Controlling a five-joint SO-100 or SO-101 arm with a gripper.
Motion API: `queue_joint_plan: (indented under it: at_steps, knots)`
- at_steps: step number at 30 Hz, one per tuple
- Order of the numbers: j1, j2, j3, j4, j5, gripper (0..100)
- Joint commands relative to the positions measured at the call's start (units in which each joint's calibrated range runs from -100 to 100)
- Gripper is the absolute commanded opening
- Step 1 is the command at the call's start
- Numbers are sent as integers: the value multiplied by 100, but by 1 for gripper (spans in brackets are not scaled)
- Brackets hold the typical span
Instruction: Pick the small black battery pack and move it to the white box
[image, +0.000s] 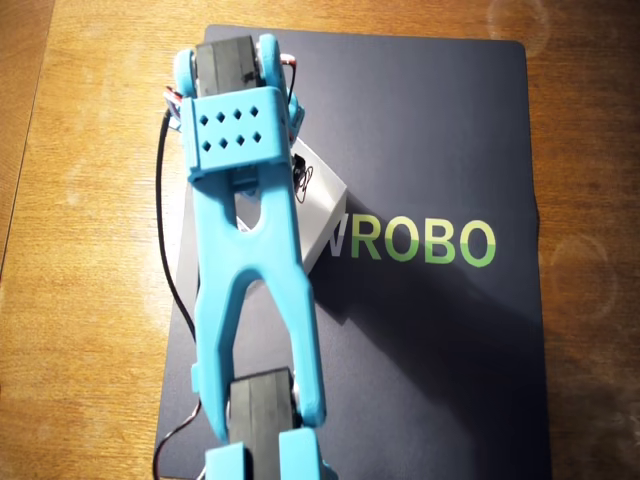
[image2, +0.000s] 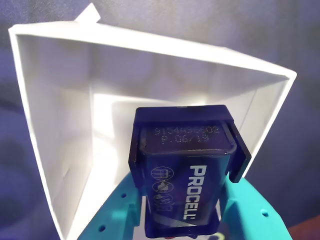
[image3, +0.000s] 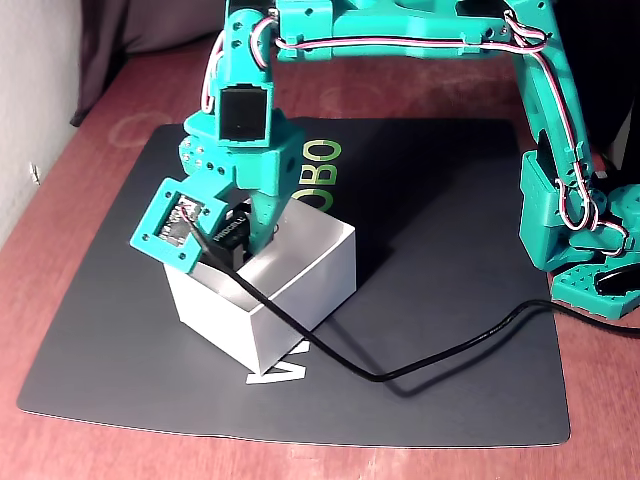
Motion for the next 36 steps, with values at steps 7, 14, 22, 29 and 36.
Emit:
queue_joint_plan:
  at_steps: [7, 14, 22, 29, 36]
  knots:
    - [92, 217, -245, -34, 0, 8]
    - [92, 374, -236, -60, -5, 8]
    - [92, 602, -236, -69, 16, 8]
    - [92, 708, -236, -69, 22, 8]
    - [92, 716, -236, -69, 27, 8]
